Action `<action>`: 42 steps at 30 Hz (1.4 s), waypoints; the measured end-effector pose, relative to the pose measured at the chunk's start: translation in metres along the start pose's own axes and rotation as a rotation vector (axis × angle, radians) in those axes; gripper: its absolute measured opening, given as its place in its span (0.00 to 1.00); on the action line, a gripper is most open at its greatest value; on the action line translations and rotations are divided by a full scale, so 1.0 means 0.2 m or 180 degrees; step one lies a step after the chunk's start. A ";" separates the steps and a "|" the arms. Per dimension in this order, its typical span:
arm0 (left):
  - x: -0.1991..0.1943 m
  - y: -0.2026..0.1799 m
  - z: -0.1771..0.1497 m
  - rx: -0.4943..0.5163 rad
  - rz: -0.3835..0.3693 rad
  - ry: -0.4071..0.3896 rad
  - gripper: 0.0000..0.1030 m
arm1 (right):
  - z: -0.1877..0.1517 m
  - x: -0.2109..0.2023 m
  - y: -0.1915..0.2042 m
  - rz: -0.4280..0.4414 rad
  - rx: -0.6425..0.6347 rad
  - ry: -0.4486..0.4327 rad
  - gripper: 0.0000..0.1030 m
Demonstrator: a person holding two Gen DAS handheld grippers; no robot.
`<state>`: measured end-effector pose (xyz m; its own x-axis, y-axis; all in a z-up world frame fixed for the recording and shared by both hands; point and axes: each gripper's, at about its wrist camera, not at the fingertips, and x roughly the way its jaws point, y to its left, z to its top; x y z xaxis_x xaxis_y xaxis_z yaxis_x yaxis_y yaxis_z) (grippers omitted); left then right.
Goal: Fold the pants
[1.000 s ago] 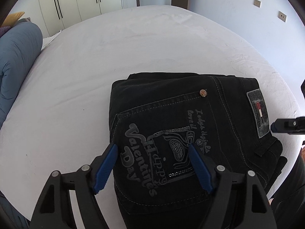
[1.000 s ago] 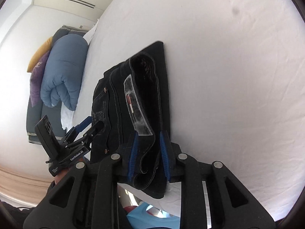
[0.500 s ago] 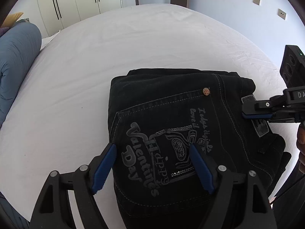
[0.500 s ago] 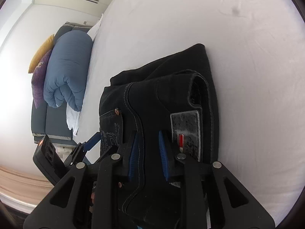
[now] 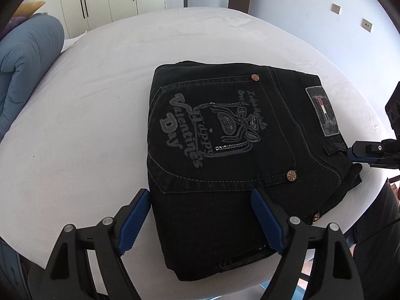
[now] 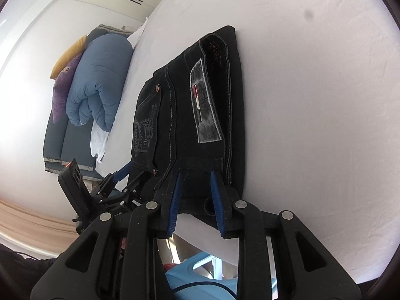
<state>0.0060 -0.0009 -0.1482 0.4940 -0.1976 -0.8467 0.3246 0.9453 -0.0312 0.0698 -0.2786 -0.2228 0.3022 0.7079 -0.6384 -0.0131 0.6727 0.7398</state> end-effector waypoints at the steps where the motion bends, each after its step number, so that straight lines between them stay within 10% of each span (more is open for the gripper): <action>1: -0.03 0.01 -0.01 -0.0001 -0.0013 -0.0023 0.81 | -0.01 -0.03 0.01 -0.0012 -0.0002 -0.0046 0.22; 4: -0.12 0.08 0.01 -0.0023 0.0021 -0.0161 0.86 | 0.00 -0.15 0.01 0.0004 -0.0013 -0.0235 0.24; 8: -0.11 0.26 0.12 -0.0215 -0.0038 -0.0136 0.95 | 0.10 -0.21 -0.08 -0.0084 0.0146 -0.0293 0.63; 21: 0.27 0.38 0.29 -0.0527 -0.0841 0.0721 0.96 | 0.38 0.03 -0.17 -0.0078 0.0494 0.0085 0.61; 26: 0.28 0.33 0.34 -0.0455 -0.0985 0.0792 0.56 | 0.43 0.12 -0.15 -0.0087 0.0529 0.0144 0.38; 32: 0.23 0.27 0.37 -0.0397 -0.0886 0.0770 0.32 | 0.43 0.13 -0.04 -0.0372 0.0228 0.0067 0.21; 42: 0.05 0.25 0.60 -0.0452 -0.0894 0.0330 0.20 | 0.58 -0.09 0.25 -0.0334 -0.0304 -0.0285 0.14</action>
<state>0.1246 0.0130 -0.0949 0.3139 -0.4352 -0.8439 0.3172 0.8858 -0.3388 0.1739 -0.2825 -0.1505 0.3903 0.6135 -0.6865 -0.0662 0.7624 0.6437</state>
